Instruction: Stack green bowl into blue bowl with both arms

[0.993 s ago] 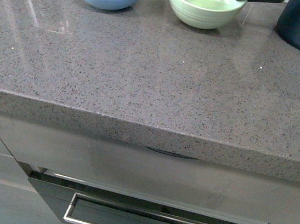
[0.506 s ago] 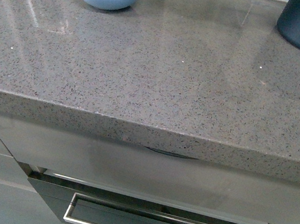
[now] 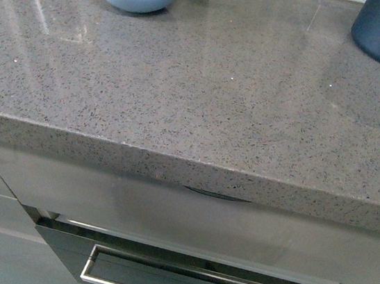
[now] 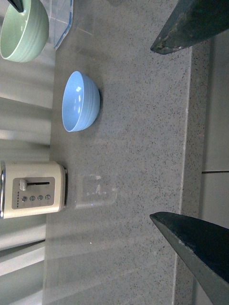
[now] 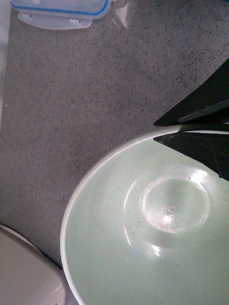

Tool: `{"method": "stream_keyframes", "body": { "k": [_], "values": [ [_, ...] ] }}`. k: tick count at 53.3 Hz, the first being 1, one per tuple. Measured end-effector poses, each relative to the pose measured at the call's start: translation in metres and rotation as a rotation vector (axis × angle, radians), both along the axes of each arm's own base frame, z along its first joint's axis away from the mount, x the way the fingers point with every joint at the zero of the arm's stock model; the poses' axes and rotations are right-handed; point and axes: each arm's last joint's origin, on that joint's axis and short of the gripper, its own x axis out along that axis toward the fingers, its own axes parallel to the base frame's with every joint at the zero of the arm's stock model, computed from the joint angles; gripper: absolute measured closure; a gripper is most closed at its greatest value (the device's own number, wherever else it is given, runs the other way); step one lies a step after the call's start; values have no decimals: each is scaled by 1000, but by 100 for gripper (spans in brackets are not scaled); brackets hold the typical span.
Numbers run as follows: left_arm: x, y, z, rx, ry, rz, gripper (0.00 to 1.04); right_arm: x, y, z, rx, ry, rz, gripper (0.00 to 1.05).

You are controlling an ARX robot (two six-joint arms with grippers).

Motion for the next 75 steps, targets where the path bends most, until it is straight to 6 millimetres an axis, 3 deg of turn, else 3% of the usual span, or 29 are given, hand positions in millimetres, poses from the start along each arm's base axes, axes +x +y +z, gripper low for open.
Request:
{"method": "stream_keyframes", "body": {
  "k": [31,75],
  "values": [
    [0,0,0,0,0,0,7,-4,71,-29,-26,51,182,104],
    [0,0,0,0,0,0,7,20,103,-38,-48,41,247,104]
  ]
}}
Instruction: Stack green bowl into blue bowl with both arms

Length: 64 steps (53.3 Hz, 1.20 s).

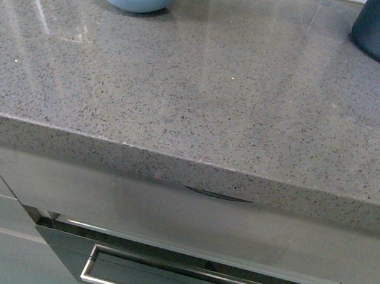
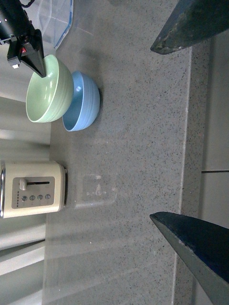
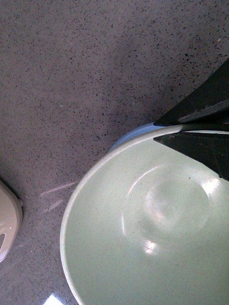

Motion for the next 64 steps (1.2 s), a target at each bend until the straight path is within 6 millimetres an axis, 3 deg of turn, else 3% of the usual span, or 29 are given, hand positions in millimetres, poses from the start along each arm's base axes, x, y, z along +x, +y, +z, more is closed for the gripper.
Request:
{"method": "stream_keyframes", "body": {
  "k": [24,45,55,64],
  "values": [
    [0,0,0,0,0,0,7,-1,12,-9,-7,-1,34,104],
    [0,0,0,0,0,0,7,0,16,-37,-26,34,38,104],
    [0,0,0,0,0,0,7,-2,16,-36,-18,36,50,104],
    [0,0,0,0,0,0,7,-4,14,-33,-5,40,63,73]
  ]
}}
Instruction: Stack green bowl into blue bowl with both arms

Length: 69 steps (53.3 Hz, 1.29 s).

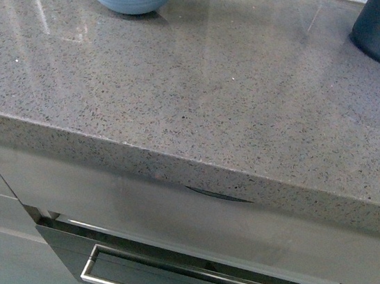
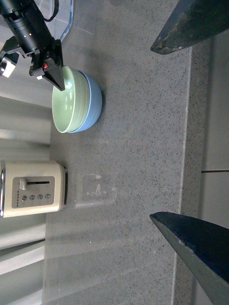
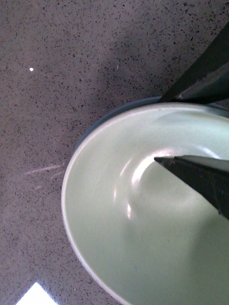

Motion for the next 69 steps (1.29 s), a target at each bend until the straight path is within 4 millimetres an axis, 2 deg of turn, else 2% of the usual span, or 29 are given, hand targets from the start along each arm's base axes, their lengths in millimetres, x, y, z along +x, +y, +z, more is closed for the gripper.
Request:
{"method": "stream_keyframes", "body": {
  "k": [10,17,18,24,32,38,41,46,50,56,61,69],
  "values": [
    [0,0,0,0,0,0,7,-6,-17,19,23,-29,-21,36],
    [0,0,0,0,0,0,7,-16,-46,42,48,-64,-51,9],
    [0,0,0,0,0,0,7,-18,-51,46,53,-70,-55,8],
    [0,0,0,0,0,0,7,-33,-81,65,75,-110,-90,10],
    [0,0,0,0,0,0,7,-73,-152,86,89,-179,-205,10],
    [0,0,0,0,0,0,7,-98,-192,85,78,-195,-284,10],
    [0,0,0,0,0,0,7,-120,-224,82,70,-197,-351,10],
    [0,0,0,0,0,0,7,-152,-264,76,58,-200,-447,10],
    [0,0,0,0,0,0,7,-175,-288,72,60,-197,-505,10],
    [0,0,0,0,0,0,7,-207,-308,68,39,-210,-587,10],
    [0,0,0,0,0,0,7,-226,-312,62,18,-217,-637,10],
    [0,0,0,0,0,0,7,-232,-312,62,15,-240,-636,11]
  ]
}}
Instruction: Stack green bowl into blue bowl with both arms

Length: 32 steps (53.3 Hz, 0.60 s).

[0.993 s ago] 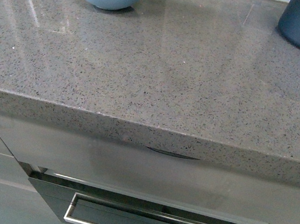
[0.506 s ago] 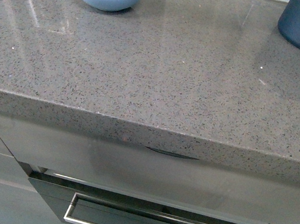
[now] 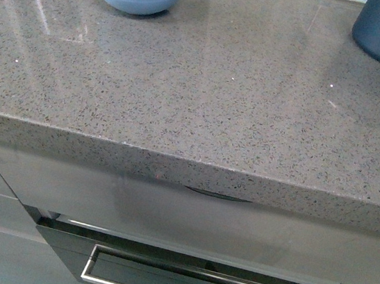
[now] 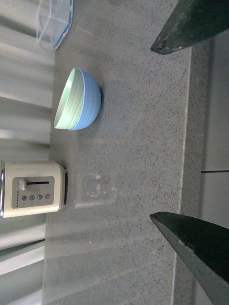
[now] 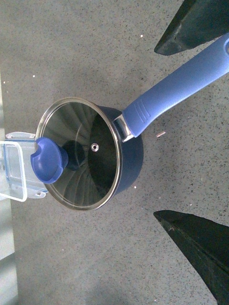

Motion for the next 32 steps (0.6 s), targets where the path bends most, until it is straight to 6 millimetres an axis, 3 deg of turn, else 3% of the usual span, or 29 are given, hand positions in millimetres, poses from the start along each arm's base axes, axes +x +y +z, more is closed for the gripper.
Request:
{"method": "stream_keyframes", "body": {
  "k": [4,9,18,25,32],
  "values": [
    [0,0,0,0,0,0,7,-3,4,-10,-50,-182,-5,22],
    [0,0,0,0,0,0,7,-27,16,-32,-104,-402,-7,45],
    [0,0,0,0,0,0,7,-54,29,-62,-108,-414,-2,75],
    [0,0,0,0,0,0,7,-74,37,-84,-110,-405,-2,104],
    [0,0,0,0,0,0,7,-90,44,-97,-111,-406,-7,104]
  ]
}}
